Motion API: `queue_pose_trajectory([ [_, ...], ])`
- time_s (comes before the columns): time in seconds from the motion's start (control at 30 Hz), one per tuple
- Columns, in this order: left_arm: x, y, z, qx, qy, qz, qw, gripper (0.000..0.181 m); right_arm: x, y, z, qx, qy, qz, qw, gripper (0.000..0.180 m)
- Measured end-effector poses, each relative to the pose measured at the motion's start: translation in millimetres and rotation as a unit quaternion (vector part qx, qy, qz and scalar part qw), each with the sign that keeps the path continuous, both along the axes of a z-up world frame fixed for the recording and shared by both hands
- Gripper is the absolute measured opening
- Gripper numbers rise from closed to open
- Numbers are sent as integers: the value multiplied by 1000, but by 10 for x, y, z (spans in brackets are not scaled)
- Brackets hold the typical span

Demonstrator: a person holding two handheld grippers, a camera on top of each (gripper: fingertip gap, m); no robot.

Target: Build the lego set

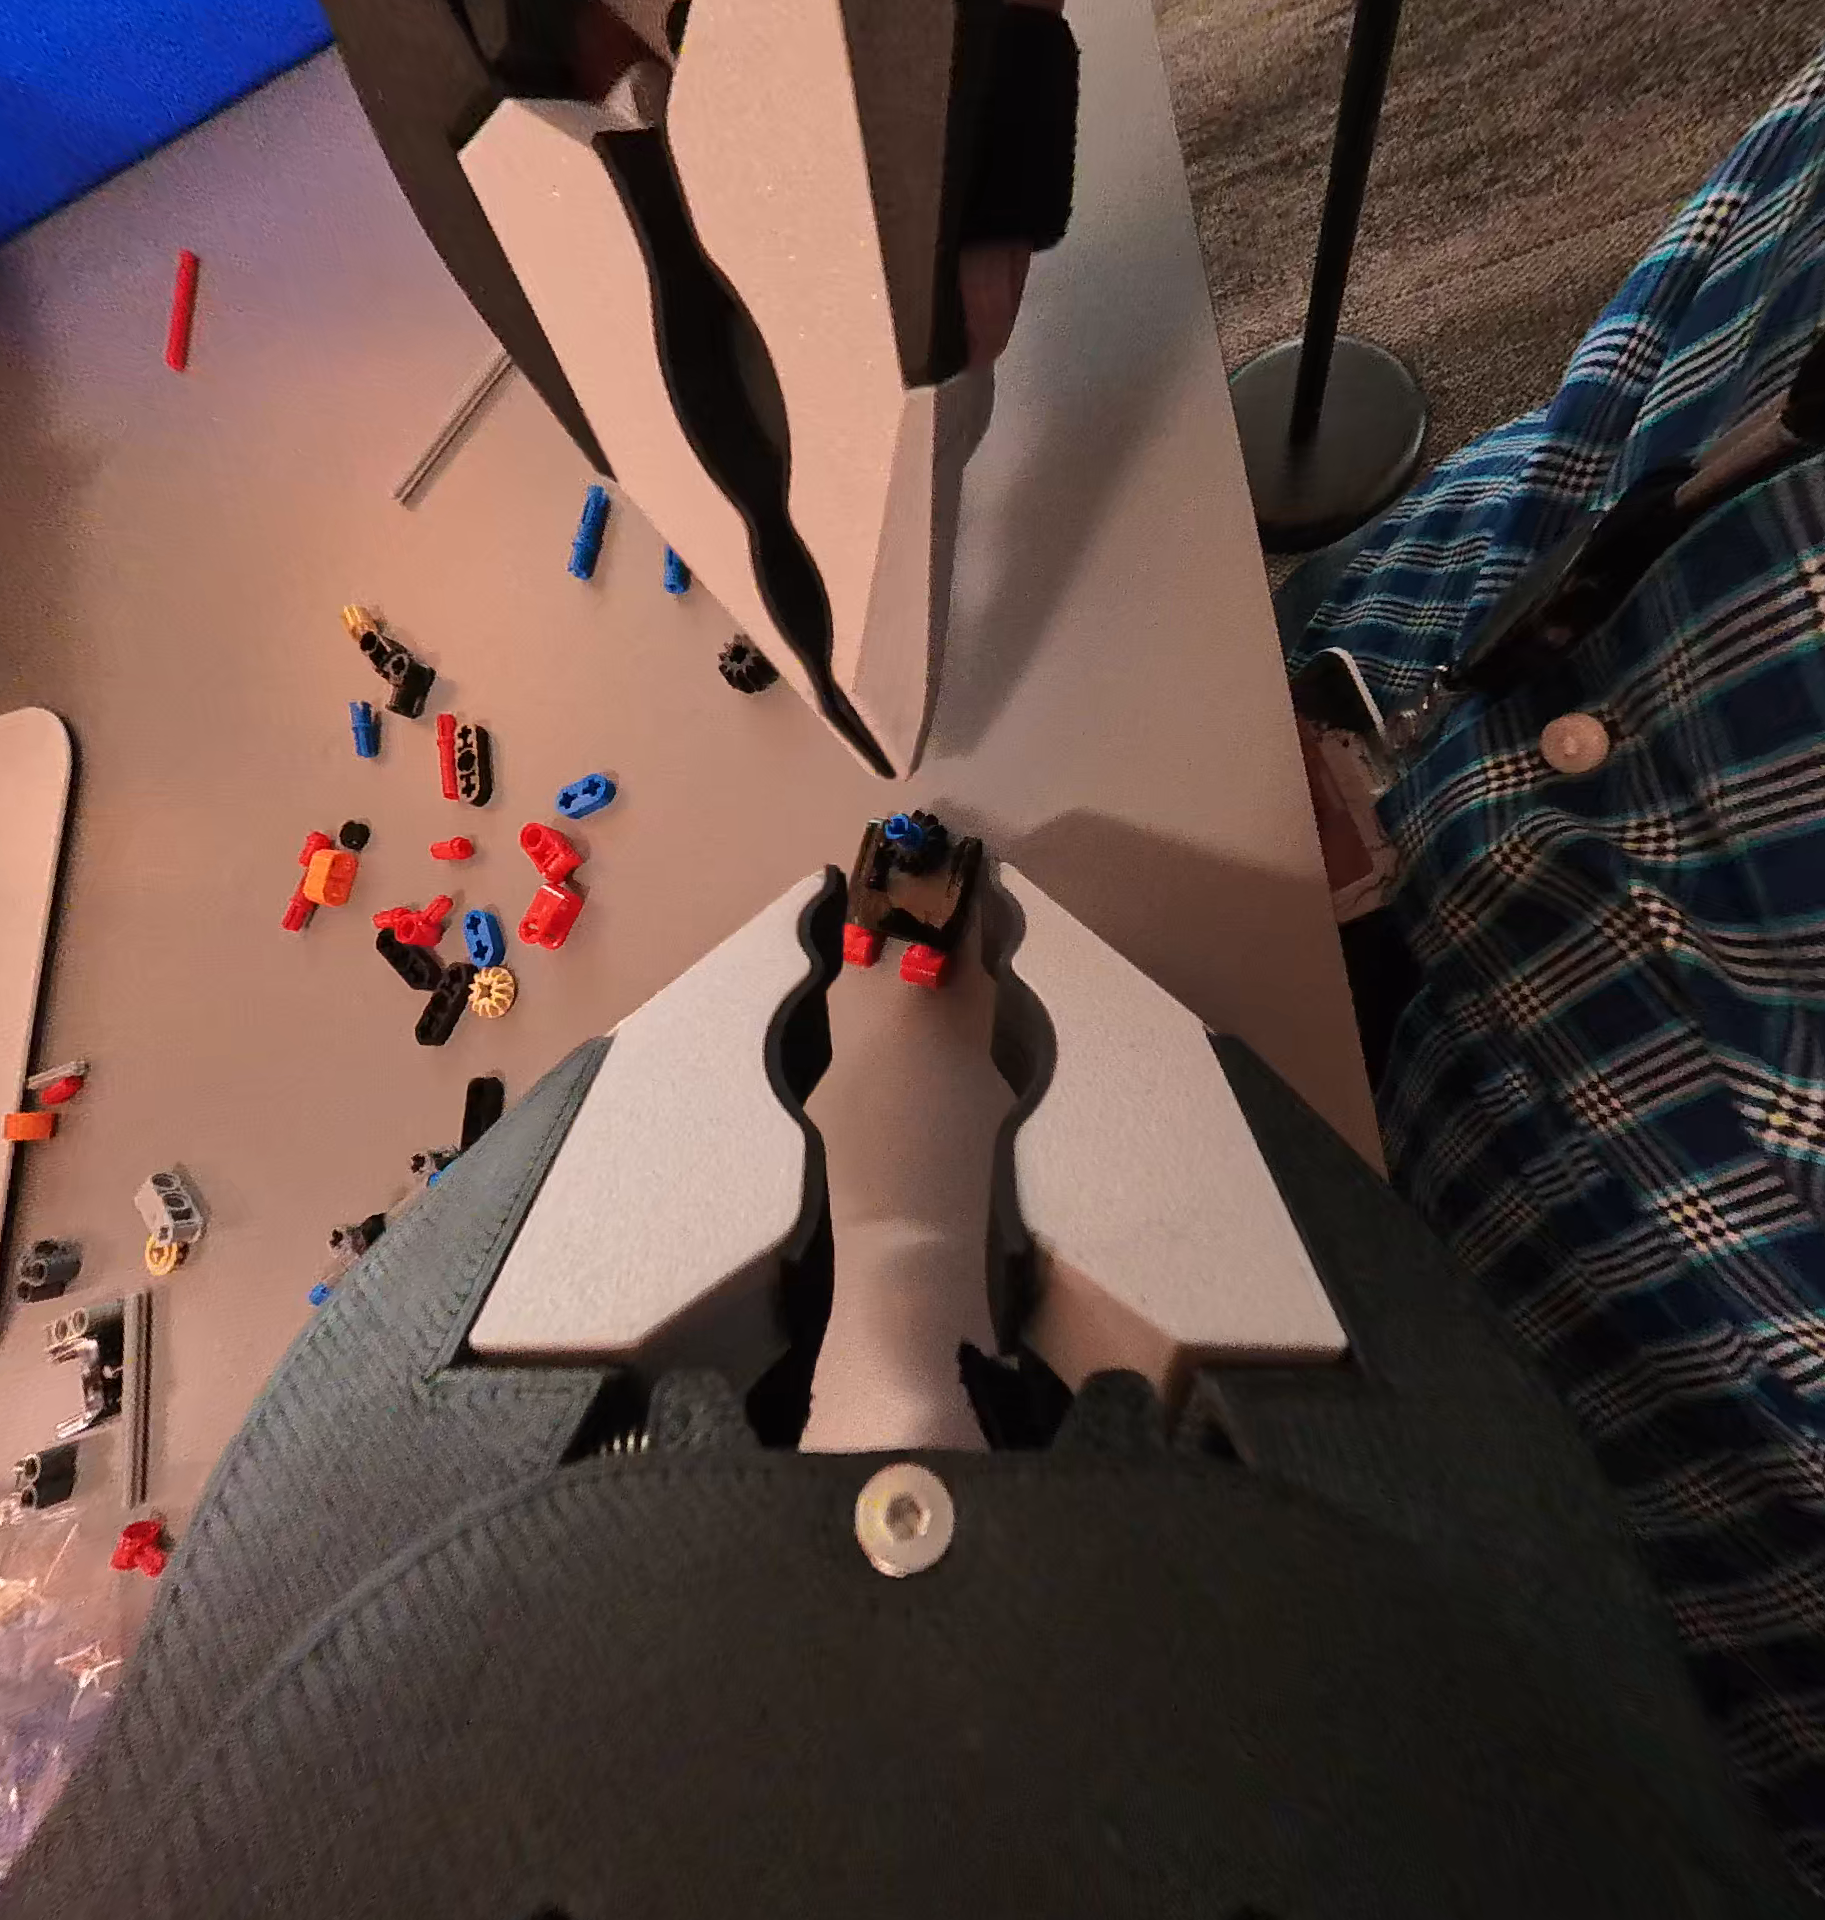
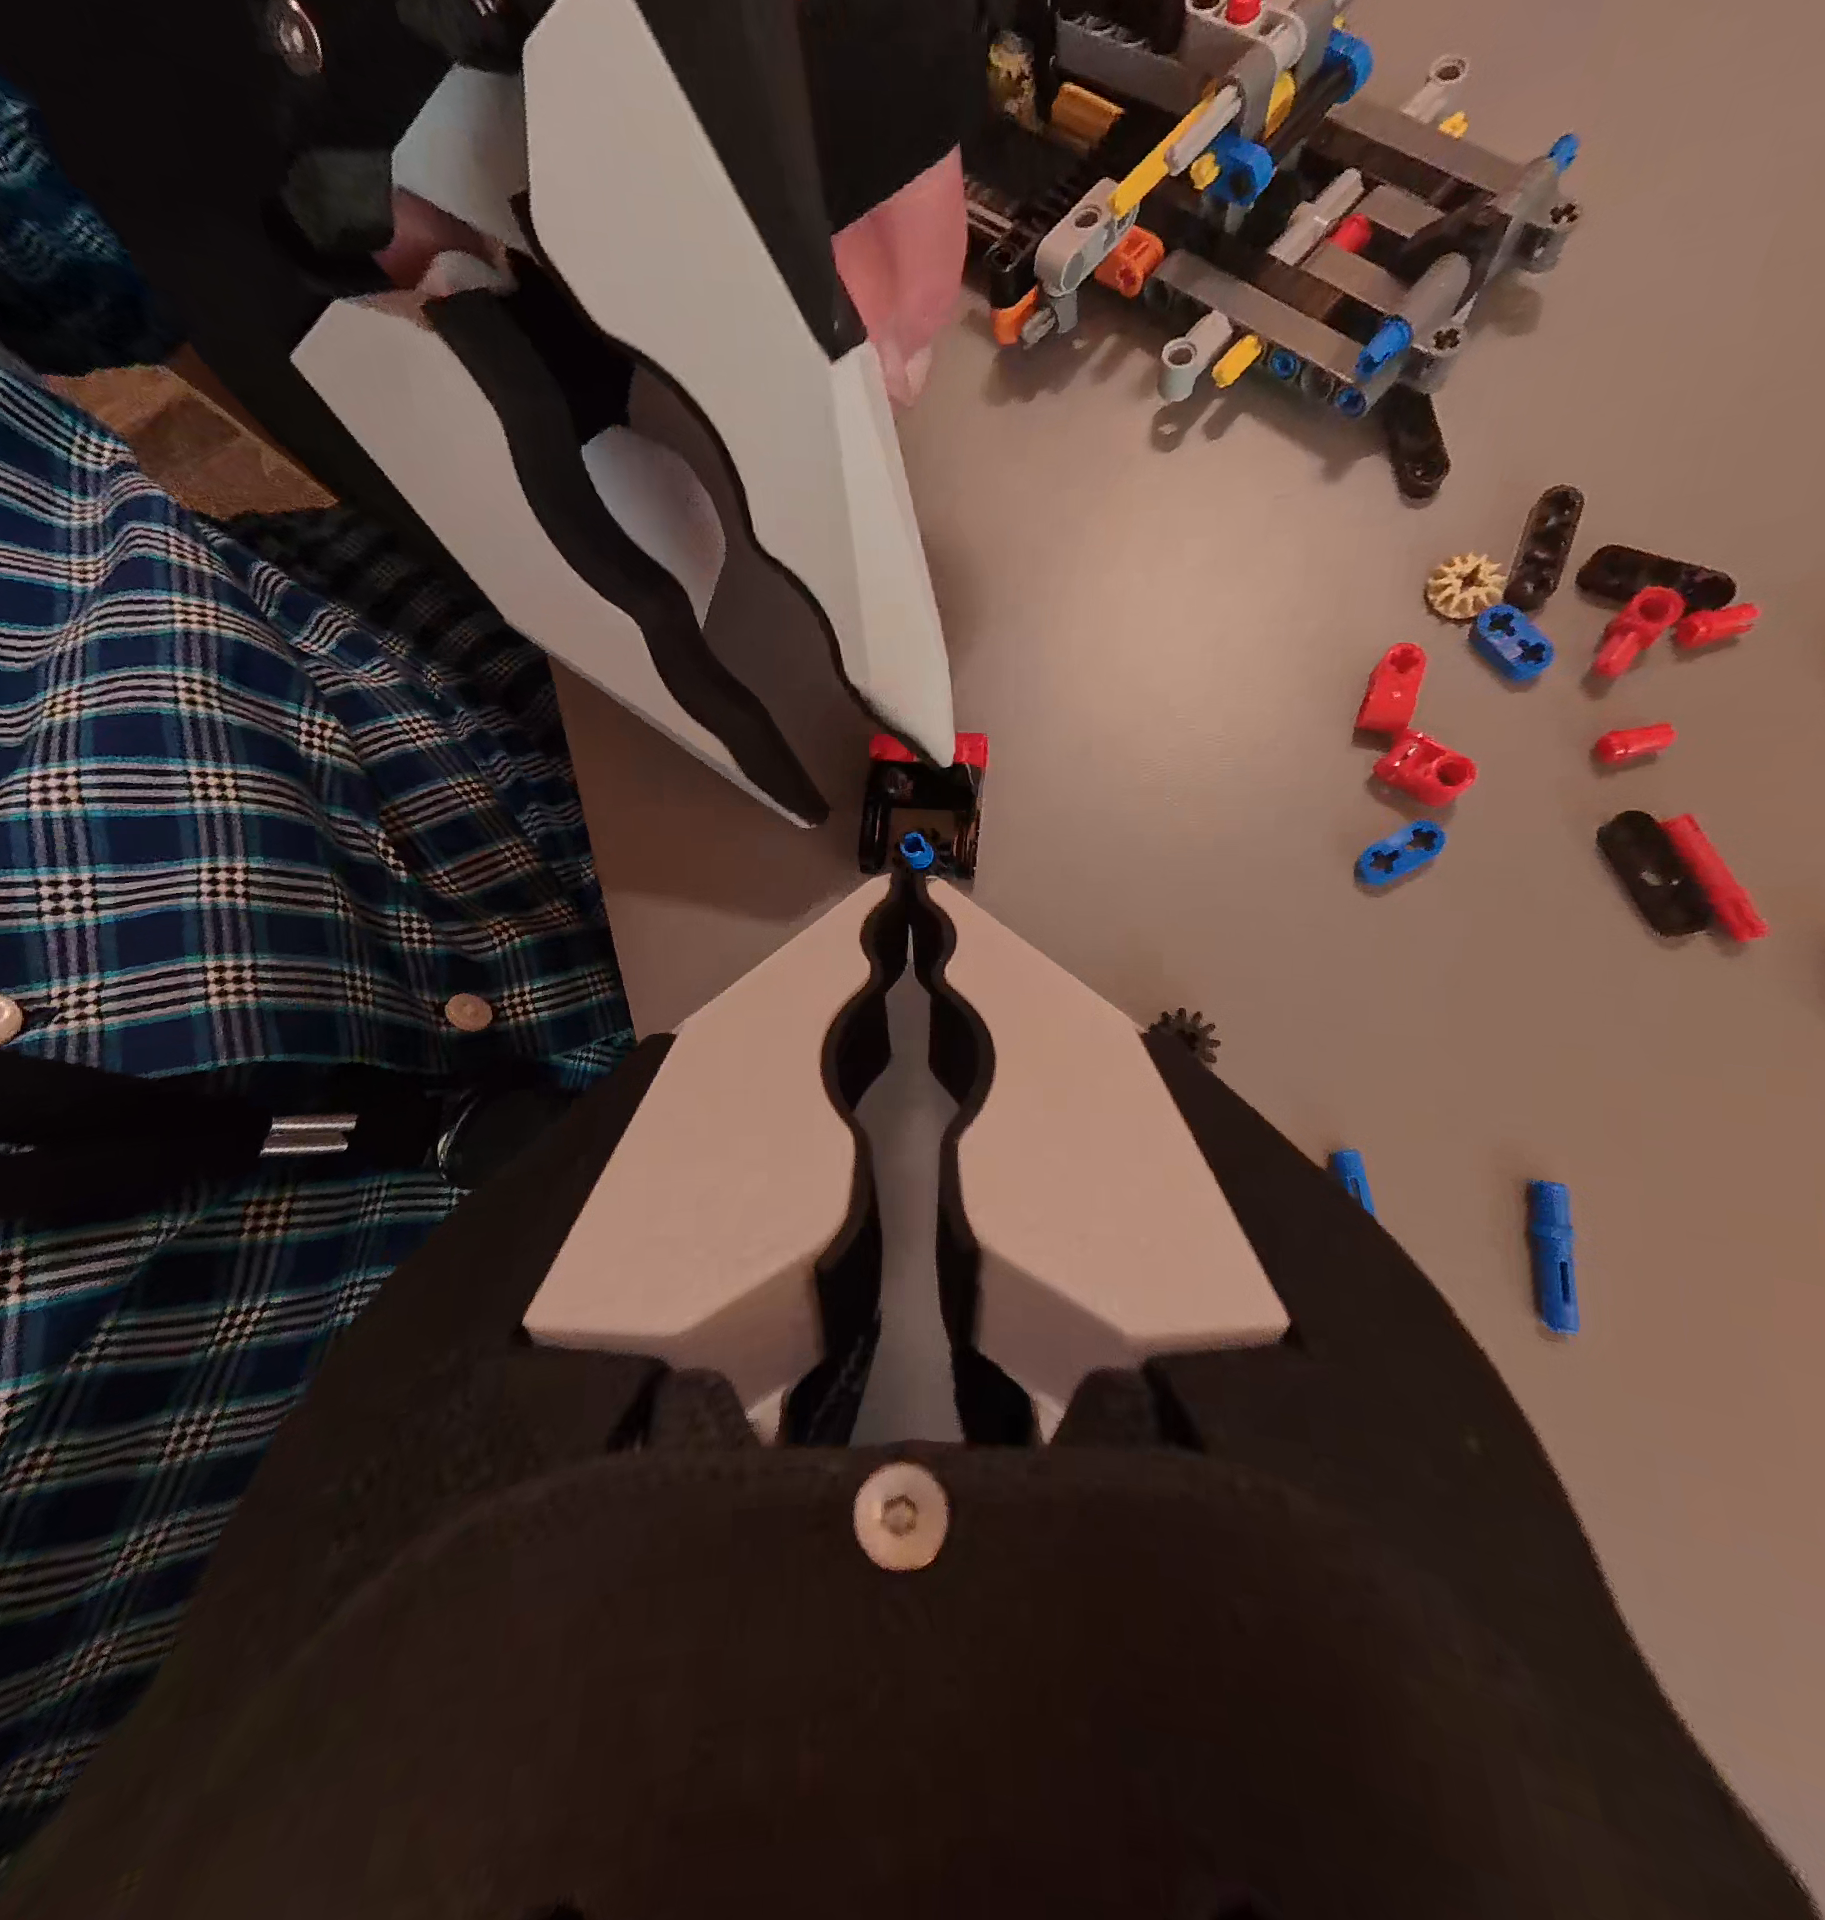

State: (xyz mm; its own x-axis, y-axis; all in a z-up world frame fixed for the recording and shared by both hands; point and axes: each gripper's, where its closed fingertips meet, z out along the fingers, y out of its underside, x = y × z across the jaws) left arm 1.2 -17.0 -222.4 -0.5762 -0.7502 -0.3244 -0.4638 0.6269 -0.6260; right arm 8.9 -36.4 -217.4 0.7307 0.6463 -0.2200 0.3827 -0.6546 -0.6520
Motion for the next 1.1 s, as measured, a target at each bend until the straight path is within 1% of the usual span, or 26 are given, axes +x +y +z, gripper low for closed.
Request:
queue_pose_trajectory([
  [0.2, -10, 77, -57, 13, 4, 15, 1000, 28, -74, 68, -47, 6, 4, 5, 1000, 0],
  [0.33, 7, 146, -66, 22, 4, 23, 999, 38, -127, 105, -59, 6, 3, 14, 1000, 0],
  [0.4, 15, 136, -74, 16, 9, 16, 1000, 40, -136, 117, -38, 7, 8, 15, 1000, 0],
  [0.53, 37, 111, -80, 9, 21, 3, 1000, 39, -110, 129, -3, 17, 9, 12, 1000, 0],
  [0.7, 39, 87, -90, -1, 26, -1, 1000, 33, -113, 150, -46, 32, 8, 4, 999, 6],
  [0.8, 34, 86, -90, -5, 24, 3, 1000, 33, -144, 158, -38, 43, 7, 11, 999, 1],
  [0.9, 27, 81, -89, -4, 24, 6, 1000, 32, -147, 177, -53, 51, -6, 13, 999, 2],
  [1.03, 19, 85, -88, -7, 24, 12, 1000, 32, -164, 180, -51, 51, 1, 14, 999, 6],
  [1.1, 14, 82, -88, -7, 24, 13, 1000, 32, -171, 182, -50, 52, 0, 13, 999, 4],
])
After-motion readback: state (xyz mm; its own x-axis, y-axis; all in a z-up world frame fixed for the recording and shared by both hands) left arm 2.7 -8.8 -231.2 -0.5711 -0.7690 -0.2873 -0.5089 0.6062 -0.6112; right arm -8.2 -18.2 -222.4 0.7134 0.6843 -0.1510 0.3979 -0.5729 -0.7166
